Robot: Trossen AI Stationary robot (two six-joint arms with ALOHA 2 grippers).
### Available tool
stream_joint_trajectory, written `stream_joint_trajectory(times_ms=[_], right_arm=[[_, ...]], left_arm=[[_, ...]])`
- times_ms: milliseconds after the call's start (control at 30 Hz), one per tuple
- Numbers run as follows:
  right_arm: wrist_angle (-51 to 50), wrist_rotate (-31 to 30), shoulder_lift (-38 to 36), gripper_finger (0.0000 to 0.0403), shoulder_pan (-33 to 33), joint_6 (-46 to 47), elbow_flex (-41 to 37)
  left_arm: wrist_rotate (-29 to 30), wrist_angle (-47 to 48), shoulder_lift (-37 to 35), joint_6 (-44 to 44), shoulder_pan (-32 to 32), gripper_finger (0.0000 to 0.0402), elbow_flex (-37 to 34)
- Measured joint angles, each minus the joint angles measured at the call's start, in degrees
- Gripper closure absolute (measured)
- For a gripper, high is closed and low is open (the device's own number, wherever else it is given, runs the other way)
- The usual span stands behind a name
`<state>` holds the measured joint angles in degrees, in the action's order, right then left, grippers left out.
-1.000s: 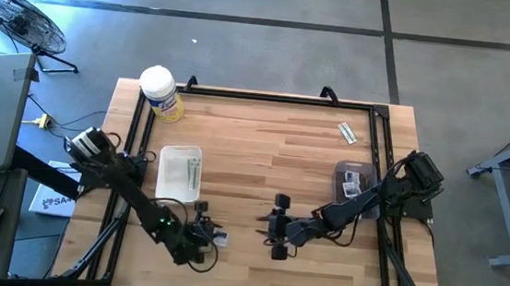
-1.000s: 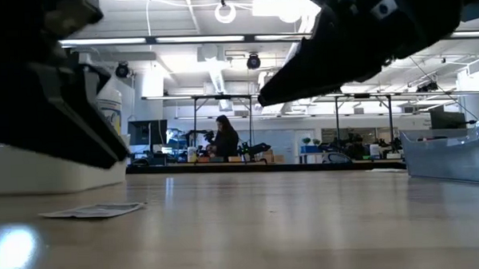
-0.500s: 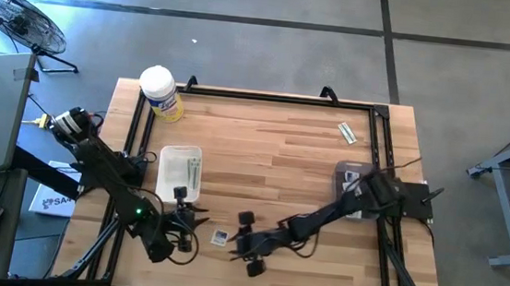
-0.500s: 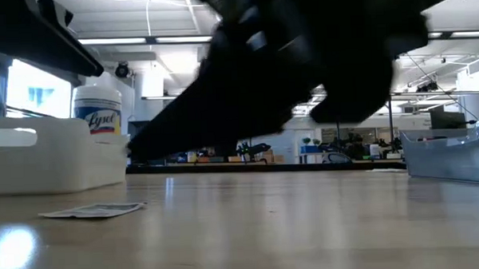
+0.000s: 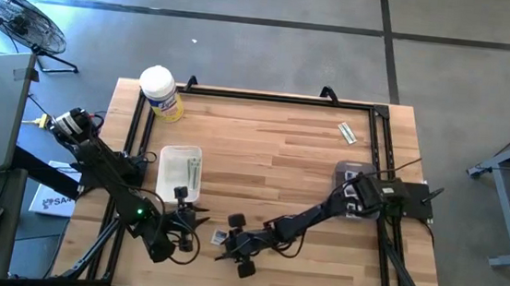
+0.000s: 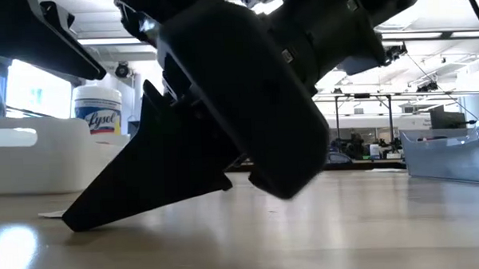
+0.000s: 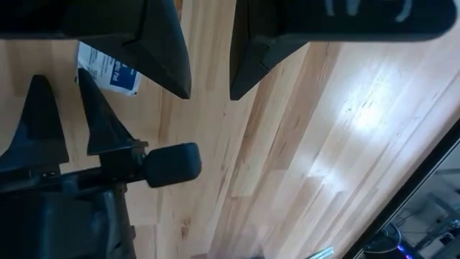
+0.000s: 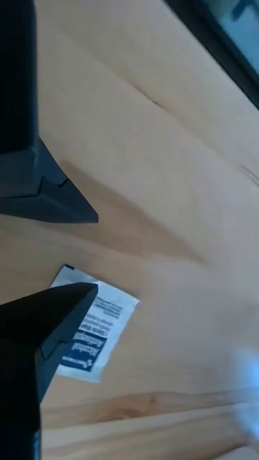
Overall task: Pick & Place First Aid Supplies
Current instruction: Put the blue alcohol pad into the black bin
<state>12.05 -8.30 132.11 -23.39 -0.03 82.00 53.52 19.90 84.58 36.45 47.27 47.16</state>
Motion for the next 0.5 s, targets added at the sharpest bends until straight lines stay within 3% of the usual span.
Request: stream_joint_trajectory(times_ms=[167,500], right_arm=[[-0.44,1.39,-0.09,0.0263,1.22,4.63,-1.15],[-0.8,1.17,-0.11,0.0263,1.55,4.06,-1.44]], left_arm=[[0.44,-0.32,0.0,0.1,0.0,0.0307,0.0],[1.15,-0.48,-0.02,1.98,0.0,0.0307,0.0]])
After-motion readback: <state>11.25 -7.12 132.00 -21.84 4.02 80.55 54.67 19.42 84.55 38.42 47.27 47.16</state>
